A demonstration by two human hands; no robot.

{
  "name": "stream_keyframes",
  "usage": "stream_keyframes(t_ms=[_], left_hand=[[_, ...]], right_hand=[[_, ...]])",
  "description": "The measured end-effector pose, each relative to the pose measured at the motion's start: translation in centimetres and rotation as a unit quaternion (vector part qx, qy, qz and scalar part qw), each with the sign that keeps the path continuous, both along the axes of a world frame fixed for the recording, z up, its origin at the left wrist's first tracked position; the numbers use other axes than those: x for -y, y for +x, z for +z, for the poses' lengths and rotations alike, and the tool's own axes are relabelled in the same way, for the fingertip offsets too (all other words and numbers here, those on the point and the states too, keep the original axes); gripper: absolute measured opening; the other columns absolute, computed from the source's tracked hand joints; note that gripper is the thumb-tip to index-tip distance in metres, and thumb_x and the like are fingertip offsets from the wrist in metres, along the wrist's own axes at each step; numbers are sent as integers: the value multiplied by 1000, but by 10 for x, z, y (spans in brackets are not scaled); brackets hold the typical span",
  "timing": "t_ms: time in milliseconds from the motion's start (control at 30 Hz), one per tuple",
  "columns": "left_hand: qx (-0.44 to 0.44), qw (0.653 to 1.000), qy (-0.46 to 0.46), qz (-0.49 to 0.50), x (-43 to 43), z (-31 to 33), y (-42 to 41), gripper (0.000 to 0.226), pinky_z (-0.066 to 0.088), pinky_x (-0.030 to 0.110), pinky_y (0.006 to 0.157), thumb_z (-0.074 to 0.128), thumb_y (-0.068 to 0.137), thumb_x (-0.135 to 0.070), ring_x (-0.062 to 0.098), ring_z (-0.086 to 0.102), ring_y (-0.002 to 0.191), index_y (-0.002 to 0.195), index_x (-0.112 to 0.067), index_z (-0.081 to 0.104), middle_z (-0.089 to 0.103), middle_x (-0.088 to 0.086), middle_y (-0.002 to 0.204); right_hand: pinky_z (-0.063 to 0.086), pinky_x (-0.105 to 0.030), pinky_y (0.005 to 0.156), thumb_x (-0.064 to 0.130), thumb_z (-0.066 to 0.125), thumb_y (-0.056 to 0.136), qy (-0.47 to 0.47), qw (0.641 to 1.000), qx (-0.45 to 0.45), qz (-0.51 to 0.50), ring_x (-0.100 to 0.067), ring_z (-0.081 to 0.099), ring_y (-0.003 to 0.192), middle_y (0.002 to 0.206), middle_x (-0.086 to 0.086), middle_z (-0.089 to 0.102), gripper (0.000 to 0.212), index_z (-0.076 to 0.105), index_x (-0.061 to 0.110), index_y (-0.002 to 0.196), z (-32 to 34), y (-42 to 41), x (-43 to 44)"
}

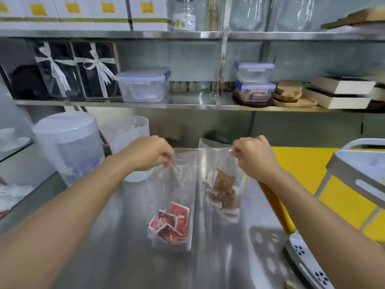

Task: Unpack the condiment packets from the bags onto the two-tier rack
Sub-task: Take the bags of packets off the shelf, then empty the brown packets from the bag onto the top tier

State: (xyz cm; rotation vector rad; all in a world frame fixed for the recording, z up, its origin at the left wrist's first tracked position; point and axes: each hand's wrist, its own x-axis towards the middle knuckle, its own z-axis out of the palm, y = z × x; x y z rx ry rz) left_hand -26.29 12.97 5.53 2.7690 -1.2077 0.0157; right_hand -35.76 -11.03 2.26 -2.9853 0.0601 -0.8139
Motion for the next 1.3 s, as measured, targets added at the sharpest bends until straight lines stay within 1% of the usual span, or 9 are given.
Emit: stream_keyframes(t_ms=[133,233,367,600,667,833,967,1067,1300], left_hand=[[-18,1000,22,-3,-9,-8,-21,15,48,28,79,62,84,-18,7,58,82,92,-25,73,71,-12,90],[-59,998,5,-14,-15,-13,-28,12,51,32,80,68,79,-16,8,63,78,84,-25,74,67,-20,71],[-194,979,-48,-37,-24,-5,-32,21,47,18,69,73,74,-11,-2,60,62,66,-30,71,69,-18,60],[-312,944,96,-58,-15,-28,-30,7,40,6,57,76,71,-14,-3,59,58,71,-21,73,68,-15,57],[-304,943,128,-46,-9,-48,-24,5,42,10,62,74,74,-17,-6,60,61,78,-16,73,68,-19,60],[-222,970,101,-18,2,-96,2,2,49,34,75,68,79,-13,20,63,80,78,-12,68,72,6,89],[-148,986,75,14,4,-132,28,27,47,33,79,64,82,-17,14,58,84,61,-25,50,71,-5,95],[-155,985,67,33,4,-164,49,33,43,30,69,66,80,-22,16,56,79,58,-29,43,67,-8,85],[-185,980,55,50,8,-221,67,16,38,22,63,63,81,-27,14,59,84,92,-21,53,63,-15,90]], right_hand=[[23,-28,71,5,48,85,0,997,-74,37,-26,49,74,81,-6,62,19,49,17,69,-14,-18,-12],[31,-27,66,7,55,83,20,983,-157,89,-28,52,75,71,-1,56,29,45,21,60,-13,-26,-17],[40,-32,66,6,63,79,138,926,-322,141,-17,49,64,60,3,54,33,50,21,54,5,-39,-23],[46,-20,68,6,62,82,221,846,-468,129,-8,54,64,68,-1,59,7,66,1,78,-21,-33,-24],[47,-16,63,1,59,82,225,843,-478,104,-10,55,63,72,-6,60,11,65,-8,85,-45,-24,-25],[43,-29,68,1,54,80,183,884,-429,37,-21,55,71,76,-14,63,12,64,-6,76,-98,8,-15],[38,-28,64,2,50,79,177,899,-401,-3,-26,53,75,69,-12,57,11,59,1,71,-123,32,-3],[46,-34,68,0,47,75,194,906,-376,-22,-33,60,83,86,-22,67,18,63,-6,80,-146,53,8],[38,-32,62,6,42,76,212,896,-386,-64,-27,46,69,61,-8,44,26,37,13,51,-193,70,12]])
